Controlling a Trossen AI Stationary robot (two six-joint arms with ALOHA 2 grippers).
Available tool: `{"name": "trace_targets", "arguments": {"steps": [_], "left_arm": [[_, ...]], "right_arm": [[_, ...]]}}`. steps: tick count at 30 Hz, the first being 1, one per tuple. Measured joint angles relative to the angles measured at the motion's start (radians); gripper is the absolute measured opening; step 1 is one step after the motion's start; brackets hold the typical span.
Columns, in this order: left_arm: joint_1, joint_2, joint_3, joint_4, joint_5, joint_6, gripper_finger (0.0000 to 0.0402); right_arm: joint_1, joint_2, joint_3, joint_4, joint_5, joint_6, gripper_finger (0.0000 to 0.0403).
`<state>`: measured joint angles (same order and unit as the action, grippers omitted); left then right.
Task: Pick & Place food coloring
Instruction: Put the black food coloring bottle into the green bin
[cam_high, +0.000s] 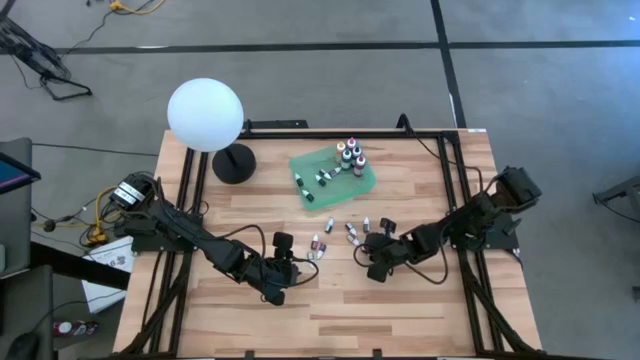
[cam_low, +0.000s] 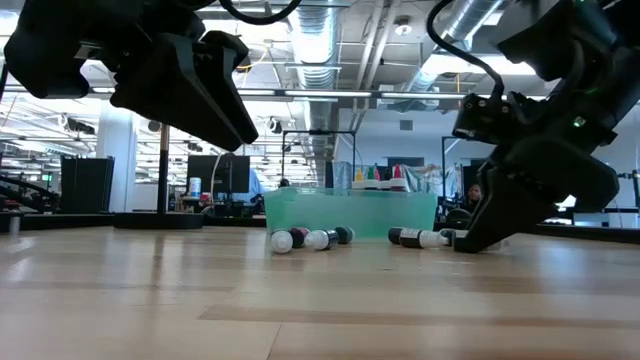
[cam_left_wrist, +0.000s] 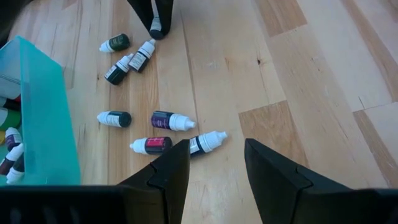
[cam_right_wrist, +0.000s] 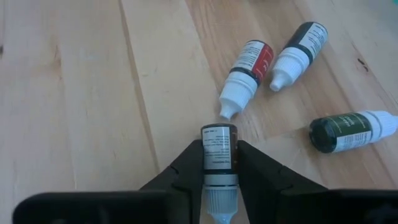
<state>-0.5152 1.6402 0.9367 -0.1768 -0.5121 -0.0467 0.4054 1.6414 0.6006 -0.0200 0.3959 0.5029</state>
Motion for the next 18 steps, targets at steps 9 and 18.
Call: {"name": "trace_targets", "arguments": {"steps": [9, 18], "left_arm": [[0.0, 0.0, 0.0, -0.011, 0.0, -0.001, 0.0148], [0.003, 0.0, 0.0, -0.012, 0.001, -0.001, 0.0148]], "right_arm": [[-0.009, -0.109, 0.052, -0.037, 0.006, -0.164, 0.0073], [-0.2, -0.111, 0.211, -0.012, 0.029, -0.506, 0.0073]]}}
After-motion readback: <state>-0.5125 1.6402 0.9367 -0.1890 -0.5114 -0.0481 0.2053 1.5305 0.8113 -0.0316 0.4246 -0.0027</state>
